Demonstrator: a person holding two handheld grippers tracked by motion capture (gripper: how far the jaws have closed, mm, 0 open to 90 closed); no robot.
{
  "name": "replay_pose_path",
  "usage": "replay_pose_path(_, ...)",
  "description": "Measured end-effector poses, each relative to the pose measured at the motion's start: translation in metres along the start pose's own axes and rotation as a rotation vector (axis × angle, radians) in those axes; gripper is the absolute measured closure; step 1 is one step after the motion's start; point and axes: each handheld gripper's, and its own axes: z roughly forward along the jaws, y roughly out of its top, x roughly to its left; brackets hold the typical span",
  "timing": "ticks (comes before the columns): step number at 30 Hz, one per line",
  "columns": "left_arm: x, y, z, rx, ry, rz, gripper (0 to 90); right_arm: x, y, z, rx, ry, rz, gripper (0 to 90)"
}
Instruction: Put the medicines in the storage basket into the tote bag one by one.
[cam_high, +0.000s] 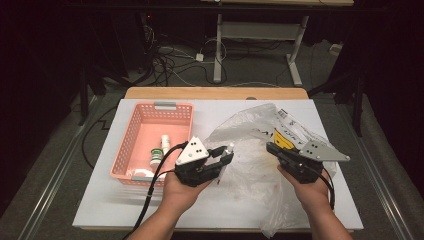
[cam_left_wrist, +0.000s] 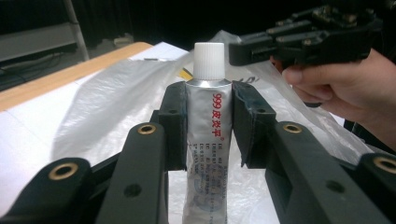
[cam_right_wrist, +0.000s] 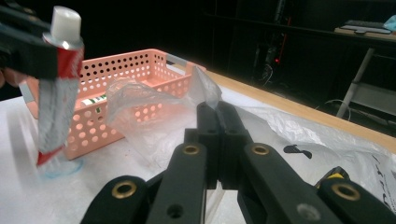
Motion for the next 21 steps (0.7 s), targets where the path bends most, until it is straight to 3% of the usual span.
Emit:
replay_pose_path(13,-0.003,-0.022,0.034,0.073,-0.018,-0.013,66.2,0.003,-0.001,0.001,0.005,0.017,0.002,90.0)
replay_pose_path(17,-0.002,-0.022,0.042,0.076,-0.034,-0.021,66.2,0.003,-0.001,0.002,0.004,0.018,-0.002,90.0)
replay_pose_path(21,-0.003,-0.018,0.051,0.07,-0.024,-0.008,66.2,0.004,-0.001,0.004,0.007,0.02,0.004,90.0)
